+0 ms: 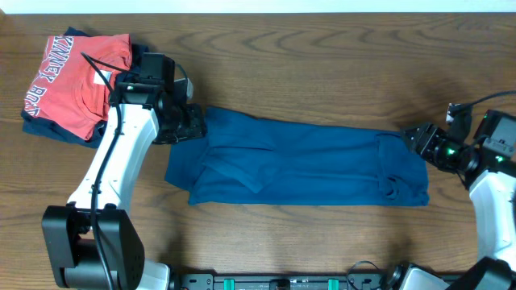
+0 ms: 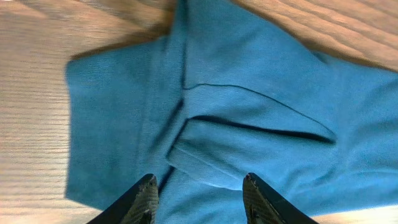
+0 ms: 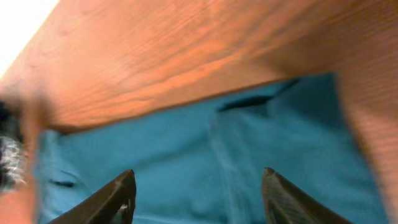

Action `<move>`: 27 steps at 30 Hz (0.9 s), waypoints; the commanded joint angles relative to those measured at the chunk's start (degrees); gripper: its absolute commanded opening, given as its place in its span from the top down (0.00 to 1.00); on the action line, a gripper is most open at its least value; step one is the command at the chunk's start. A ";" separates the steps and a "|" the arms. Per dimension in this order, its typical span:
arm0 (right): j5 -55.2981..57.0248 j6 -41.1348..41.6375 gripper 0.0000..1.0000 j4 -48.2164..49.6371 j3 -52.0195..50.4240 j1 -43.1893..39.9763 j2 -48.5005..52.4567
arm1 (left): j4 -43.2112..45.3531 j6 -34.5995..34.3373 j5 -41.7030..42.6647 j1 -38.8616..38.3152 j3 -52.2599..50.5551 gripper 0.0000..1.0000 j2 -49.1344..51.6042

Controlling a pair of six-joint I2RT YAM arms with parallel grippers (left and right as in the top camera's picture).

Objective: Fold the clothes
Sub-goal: 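Pull the strip's left end leftward with the left gripper, right gripper holding right end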

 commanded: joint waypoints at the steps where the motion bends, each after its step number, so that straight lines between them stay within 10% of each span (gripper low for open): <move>1: 8.92 -7.04 0.32 -2.75 1.49 -1.14 0.55 | -0.13 1.60 3.43 -0.07 0.85 0.51 -1.18; 16: 7.74 -9.92 0.24 -2.14 1.27 -11.41 18.47 | -1.73 6.60 2.95 -0.07 0.85 0.35 -10.82; 27: 0.13 -15.80 0.44 -1.05 -0.55 -11.10 25.83 | -2.51 6.56 2.95 -0.07 0.83 0.35 -10.88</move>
